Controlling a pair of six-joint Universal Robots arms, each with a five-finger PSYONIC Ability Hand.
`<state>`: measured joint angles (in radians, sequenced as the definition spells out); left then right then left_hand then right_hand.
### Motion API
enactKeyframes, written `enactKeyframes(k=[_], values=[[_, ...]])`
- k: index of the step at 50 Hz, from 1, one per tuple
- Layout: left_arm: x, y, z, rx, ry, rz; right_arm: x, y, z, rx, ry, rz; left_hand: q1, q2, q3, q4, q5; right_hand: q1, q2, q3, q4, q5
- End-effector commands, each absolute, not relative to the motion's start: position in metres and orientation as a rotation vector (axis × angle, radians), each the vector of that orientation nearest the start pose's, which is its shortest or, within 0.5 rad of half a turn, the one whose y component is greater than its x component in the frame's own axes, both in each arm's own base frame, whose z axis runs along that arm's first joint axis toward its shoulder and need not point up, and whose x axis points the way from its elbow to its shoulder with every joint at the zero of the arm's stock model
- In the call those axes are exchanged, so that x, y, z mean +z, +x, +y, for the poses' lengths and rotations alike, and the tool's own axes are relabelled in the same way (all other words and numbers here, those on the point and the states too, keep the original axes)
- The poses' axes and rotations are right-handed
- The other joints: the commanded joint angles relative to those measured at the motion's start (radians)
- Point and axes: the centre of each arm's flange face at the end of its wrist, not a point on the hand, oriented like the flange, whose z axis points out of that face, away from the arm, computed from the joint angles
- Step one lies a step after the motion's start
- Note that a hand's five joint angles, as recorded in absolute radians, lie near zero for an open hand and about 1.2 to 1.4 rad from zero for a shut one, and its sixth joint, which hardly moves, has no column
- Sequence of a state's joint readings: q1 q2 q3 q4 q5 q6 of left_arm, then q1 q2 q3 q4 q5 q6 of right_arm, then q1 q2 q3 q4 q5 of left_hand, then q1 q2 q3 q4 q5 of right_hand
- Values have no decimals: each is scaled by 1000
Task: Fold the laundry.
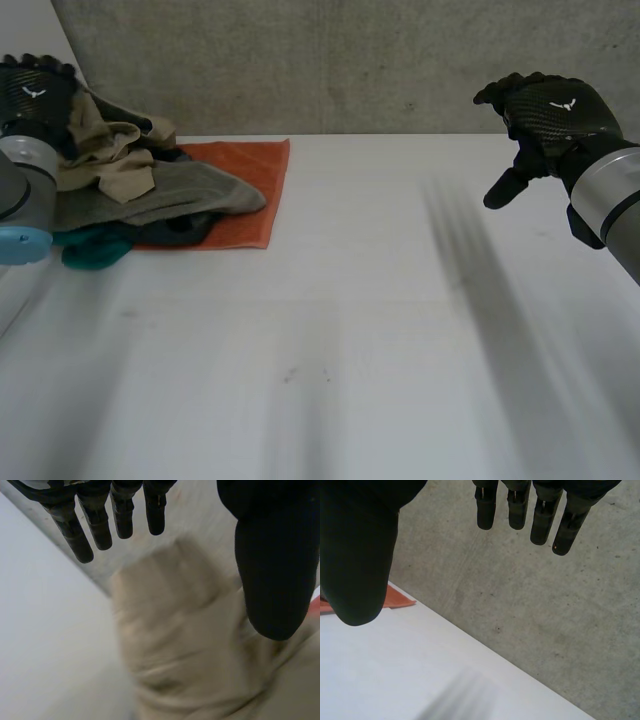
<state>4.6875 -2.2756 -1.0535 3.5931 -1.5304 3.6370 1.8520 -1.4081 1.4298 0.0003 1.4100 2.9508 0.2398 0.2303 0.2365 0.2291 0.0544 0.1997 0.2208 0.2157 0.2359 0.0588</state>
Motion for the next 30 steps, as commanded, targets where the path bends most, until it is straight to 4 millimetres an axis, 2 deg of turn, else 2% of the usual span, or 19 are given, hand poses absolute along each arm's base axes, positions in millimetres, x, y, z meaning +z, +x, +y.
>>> enactKeyframes(k=[1,2,3,5,6,10,11,12,14,15,18,20,21,22,23,25,26,29,30], values=[[223,-129,-513,-2160,491,1387,297,235,-289,-2053,-659,2033,275,284,278,285,286,-25,-46,-41,-61,-59],[224,-129,-514,-2167,487,1373,296,235,-289,-2051,-660,2037,404,414,407,415,415,-25,-46,-41,-61,-59],[224,-128,-516,-2177,486,1354,296,235,-289,-2051,-660,2037,751,761,754,762,762,-25,-46,-41,-61,-59],[225,-131,-515,-2191,498,1351,296,234,-290,-2051,-657,2041,1088,1097,1091,1099,1099,-25,-46,-41,-61,-59],[225,-134,-514,-2201,504,1353,296,234,-290,-2051,-657,2041,1156,1165,1159,1167,1167,-25,-46,-41,-61,-59],[229,-162,-497,-2306,524,1403,296,233,-291,-2058,-654,2039,1156,1166,1160,1167,1167,-25,-46,-41,-61,-59],[249,-179,-482,-2402,510,1405,296,232,-291,-2060,-651,2041,1156,1166,1160,1167,1167,-25,-46,-41,-61,-59],[260,-186,-473,-2456,499,1404,296,232,-291,-2059,-652,2040,1156,1166,1160,1167,1167,-25,-46,-41,-61,-59],[275,-202,-455,-2558,480,1426,297,232,-292,-2065,-650,2036,1156,1166,1160,1167,1167,-25,-46,-41,-61,-59],[286,-216,-435,-2669,463,1467,297,232,-292,-2065,-652,2036,1156,1166,1160,1167,1167,-25,-46,-41,-61,-59],[295,-237,-407,-2805,483,1545,298,232,-292,-2068,-651,2036,1156,1166,1160,1167,1167,-25,-46,-41,-61,-59],[303,-269,-369,-2958,584,1650,298,232,-292,-2070,-650,2034,1156,1166,1160,1167,1167,-25,-46,-41,-61,-59],[303,-278,-358,-2995,624,1686,299,231,-292,-2076,-657,2032,1156,1166,1160,1167,1167,-25,-46,-41,-61,-59],[301,-301,-330,-3074,750,1777,300,231,-291,-2079,-662,2032,1156,1166,1160,1167,1167,-25,-46,-41,-61,-59],[298,-310,-319,-3092,806,1821,300,231,-291,-2083,-667,2031,1156,1166,1160,1167,1167,-25,-46,-41,-61,-59],[285,-328,-297,-3102,951,1935,300,231,-291,-2090,-682,2035,1156,1166,1160,1167,1167,-25,-46,-41,-61,-59],[271,-345,-275,-3084,1104,2034,300,231,-291,-2092,-688,2035,1156,1166,1160,1167,1167,-25,-46,-41,-61,-59],[252,-360,-249,-3016,1289,2157,300,231,-291,-2096,-696,2036,1156,1166,1160,1167,1167,-25,-46,-41,-61,-59],[239,-367,-237,-2961,1381,2232,300,231,-291,-2096,-697,2036,1099,1108,1102,1109,1110,-25,-46,-41,-61,-59]])
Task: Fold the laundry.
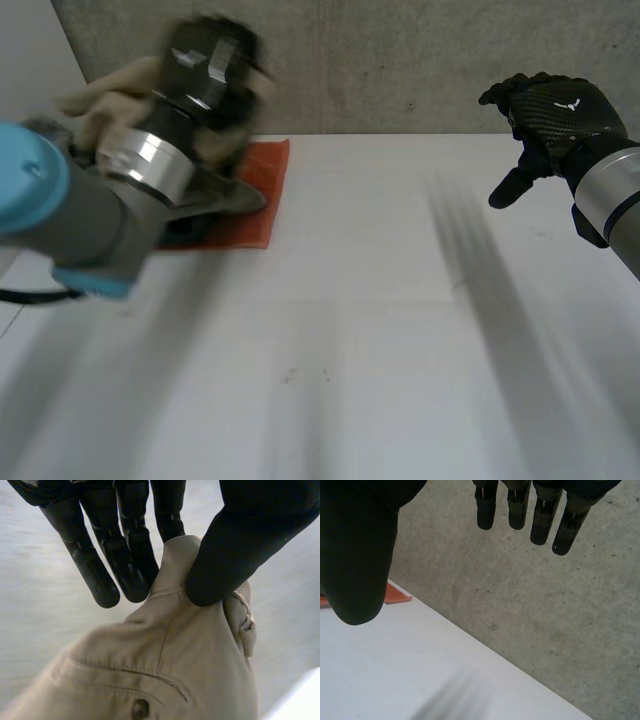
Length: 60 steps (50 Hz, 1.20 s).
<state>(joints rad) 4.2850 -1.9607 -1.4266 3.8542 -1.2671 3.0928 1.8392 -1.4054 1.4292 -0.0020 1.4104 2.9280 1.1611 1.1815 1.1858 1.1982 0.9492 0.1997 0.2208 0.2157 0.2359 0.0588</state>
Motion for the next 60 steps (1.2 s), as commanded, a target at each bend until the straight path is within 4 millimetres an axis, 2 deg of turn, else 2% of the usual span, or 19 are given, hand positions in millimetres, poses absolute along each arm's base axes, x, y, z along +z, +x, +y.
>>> enactKeyframes(k=[1,3,4,11,16,18,20,22,25,30,31,37,42,47,53,56,57,58,60], values=[[233,-370,-233,1714,-828,-1323,299,232,-291,-2095,-697,2037,-111,-131,-136,-148,-74,-25,-46,-41,-61,-59],[226,-373,-226,1672,-842,-1346,299,232,-291,-2094,-699,2039,-789,-809,-813,-826,-751,-25,-46,-41,-61,-59],[225,-373,-222,1654,-839,-1363,299,232,-292,-2093,-700,2038,-981,-1001,-1006,-1018,-943,-25,-46,-41,-61,-59],[245,-363,-228,1690,-820,-1371,302,232,-294,-2112,-705,2031,-987,-1007,-1011,-1024,-949,-25,-46,-41,-61,-59],[269,-328,-257,1813,-737,-1415,302,234,-290,-2128,-787,2038,-983,-1003,-1008,-1020,-945,-25,-46,-41,-61,-59],[275,-312,-268,1863,-682,-1473,300,234,-287,-2120,-843,2062,-954,-974,-978,-991,-916,-25,-46,-41,-61,-59],[270,-296,-273,1861,-620,-1591,295,233,-281,-2071,-919,2120,-948,-968,-972,-985,-910,-25,-46,-41,-61,-59],[261,-282,-274,1839,-569,-1718,289,231,-275,-2004,-972,2177,-933,-953,-958,-970,-896,-25,-46,-41,-61,-59],[243,-275,-267,1794,-604,-1840,279,231,-260,-1845,-1050,2274,-895,-915,-920,-932,-858,-3,-24,-19,-39,-37],[206,-263,-249,1797,-891,-1996,234,254,-220,-1514,-1170,2326,-789,-810,-814,-826,-752,126,105,110,90,92],[193,-255,-247,1806,-997,-2048,230,255,-218,-1500,-1171,2329,-763,-783,-788,-800,-726,126,105,110,90,92],[162,-241,-249,1766,-1210,-2149,182,258,-202,-1501,-1165,2300,-639,-660,-664,-677,-602,144,123,128,107,110],[141,-241,-253,1706,-1239,-2184,158,257,-203,-1525,-1157,2328,-631,-651,-655,-668,-593,299,278,283,263,265],[133,-241,-262,1695,-1239,-2195,142,258,-209,-1577,-1143,2384,-619,-639,-644,-656,-581,358,337,342,322,324],[118,-248,-272,1662,-1264,-2195,129,259,-217,-1581,-1151,2401,-370,-390,-395,-407,-332,425,404,409,389,392],[118,-249,-277,1676,-1260,-2195,125,260,-221,-1584,-1158,2407,-56,-77,-81,-93,-19,726,705,710,690,693],[119,-250,-277,1681,-1260,-2193,125,260,-222,-1593,-1155,2410,67,47,42,30,104,1192,1171,1176,1156,1158],[120,-249,-279,1686,-1261,-2192,126,259,-223,-1599,-1150,2408,190,170,166,153,228,1197,1175,1180,1160,1163],[125,-251,-280,1712,-1258,-2179,129,260,-225,-1613,-1145,2400,235,215,210,198,273,1197,1176,1181,1160,1163]])
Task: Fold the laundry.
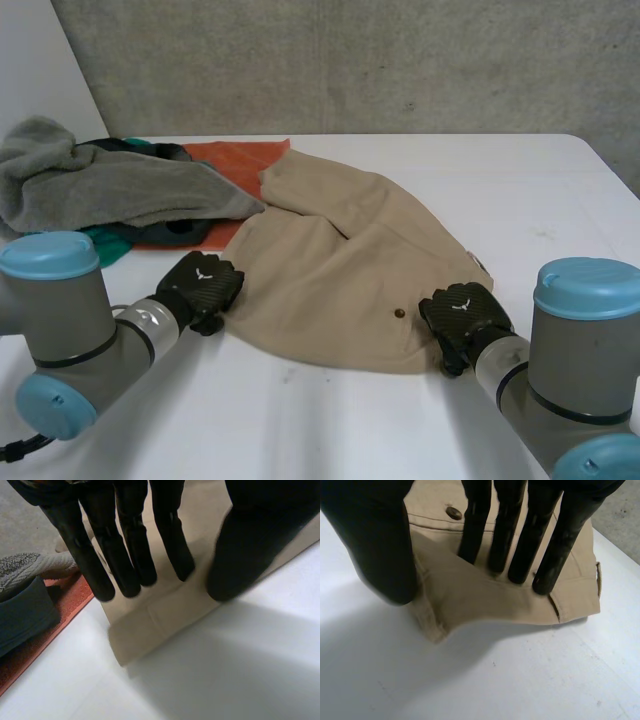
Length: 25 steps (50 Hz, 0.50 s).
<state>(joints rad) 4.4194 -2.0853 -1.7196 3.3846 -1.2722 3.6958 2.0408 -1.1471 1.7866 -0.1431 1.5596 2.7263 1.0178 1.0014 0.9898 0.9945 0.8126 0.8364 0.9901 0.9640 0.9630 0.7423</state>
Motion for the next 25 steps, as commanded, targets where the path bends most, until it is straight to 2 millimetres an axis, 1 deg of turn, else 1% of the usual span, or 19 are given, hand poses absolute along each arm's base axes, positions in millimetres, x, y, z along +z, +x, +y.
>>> enactKeyframes(k=[1,2,4,5,6,7,8,10,11,12,14,15,16,18,19,20,22,23,25], values=[[127,-252,-280,-1831,1342,2313,131,261,-226,-1620,-1148,2392,378,395,406,402,409,560,406,432,433,479],[134,-253,-279,-1850,1341,2294,132,261,-226,-1628,-1145,2388,378,395,406,402,409,560,406,432,433,479],[151,-256,-276,-1906,1335,2253,143,262,-228,-1672,-1136,2360,378,395,406,402,409,560,406,432,433,479],[176,-261,-269,-1993,1325,2179,161,262,-230,-1743,-1116,2323,378,395,406,402,409,560,406,432,433,479],[182,-262,-268,-2013,1321,2161,170,262,-231,-1777,-1108,2301,378,395,406,402,409,560,406,432,433,479],[192,-264,-265,-2050,1311,2127,179,263,-231,-1814,-1099,2276,378,395,406,402,409,560,406,432,433,479],[216,-266,-260,-2132,1272,2050,198,263,-232,-1885,-1079,2228,378,395,406,402,409,560,406,432,433,479],[239,-266,-258,-2211,1219,1973,219,264,-234,-1955,-1062,2180,378,395,406,402,409,560,406,432,433,479],[253,-266,-256,-2261,1186,1928,237,264,-234,-2012,-1052,2137,378,395,406,402,409,560,406,432,433,479],[284,-265,-252,-2372,1111,1818,248,264,-235,-2048,-1041,2110,378,395,406,402,409,560,406,432,433,479],[315,-264,-247,-2480,1033,1715,273,263,-234,-2126,-1014,2049,378,395,406,402,409,560,406,432,433,479],[331,-262,-243,-2532,992,1665,299,263,-233,-2198,-984,1986,378,395,406,402,409,560,406,432,433,479],[356,-260,-236,-2622,926,1586,310,262,-232,-2227,-972,1960,378,395,406,402,409,560,406,432,433,479],[380,-257,-230,-2701,862,1516,333,261,-229,-2290,-946,1902,378,395,406,402,409,560,406,432,433,479],[390,-256,-227,-2733,834,1489,352,260,-227,-2335,-925,1855,378,395,406,402,409,560,406,432,433,479],[410,-252,-222,-2792,783,1430,361,259,-226,-2352,-914,1833,378,395,406,402,409,560,406,432,433,479],[427,-250,-217,-2842,739,1369,378,258,-224,-2386,-895,1794,378,395,406,402,409,560,406,432,433,479],[443,-247,-211,-2883,706,1310,395,256,-220,-2415,-884,1748,378,395,406,402,409,560,406,432,433,479],[456,-245,-207,-2912,672,1258,410,254,-217,-2448,-871,1708,378,395,406,402,409,560,406,432,433,479]])
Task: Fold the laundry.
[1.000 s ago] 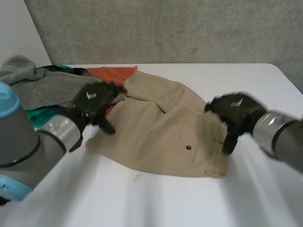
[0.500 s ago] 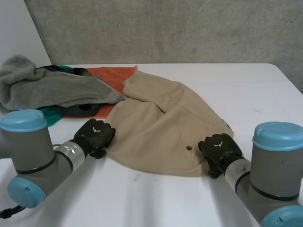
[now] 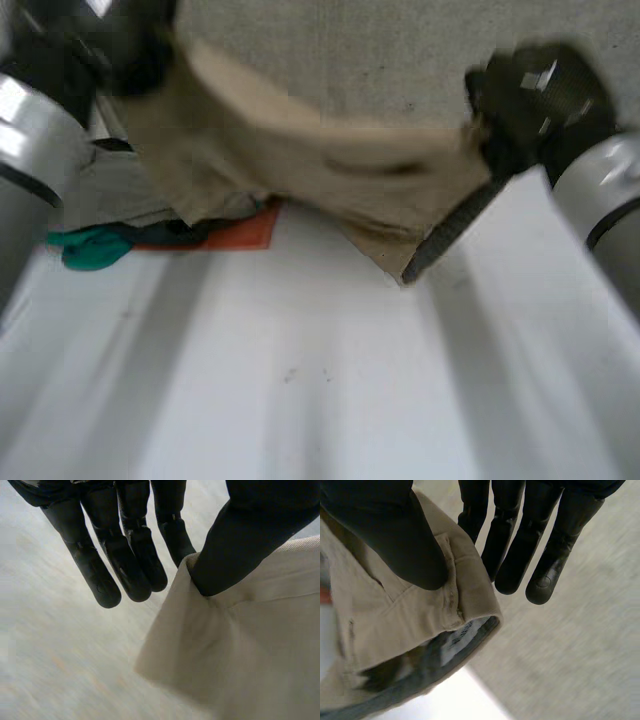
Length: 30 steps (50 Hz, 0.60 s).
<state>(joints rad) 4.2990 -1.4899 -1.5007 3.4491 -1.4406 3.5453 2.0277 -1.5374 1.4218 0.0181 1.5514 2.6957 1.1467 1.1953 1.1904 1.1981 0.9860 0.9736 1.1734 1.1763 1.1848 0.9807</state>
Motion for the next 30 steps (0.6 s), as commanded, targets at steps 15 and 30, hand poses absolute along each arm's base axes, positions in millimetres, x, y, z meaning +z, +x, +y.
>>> enactKeyframes(k=[15,30], values=[[431,-277,-269,-2862,705,1369,382,244,-285,-2350,-869,1964,250,201,206,198,236,423,223,220,211,241],[296,-346,-403,-2727,828,1545,274,276,-394,-2392,-773,2086,250,201,206,198,236,423,223,220,211,241]])
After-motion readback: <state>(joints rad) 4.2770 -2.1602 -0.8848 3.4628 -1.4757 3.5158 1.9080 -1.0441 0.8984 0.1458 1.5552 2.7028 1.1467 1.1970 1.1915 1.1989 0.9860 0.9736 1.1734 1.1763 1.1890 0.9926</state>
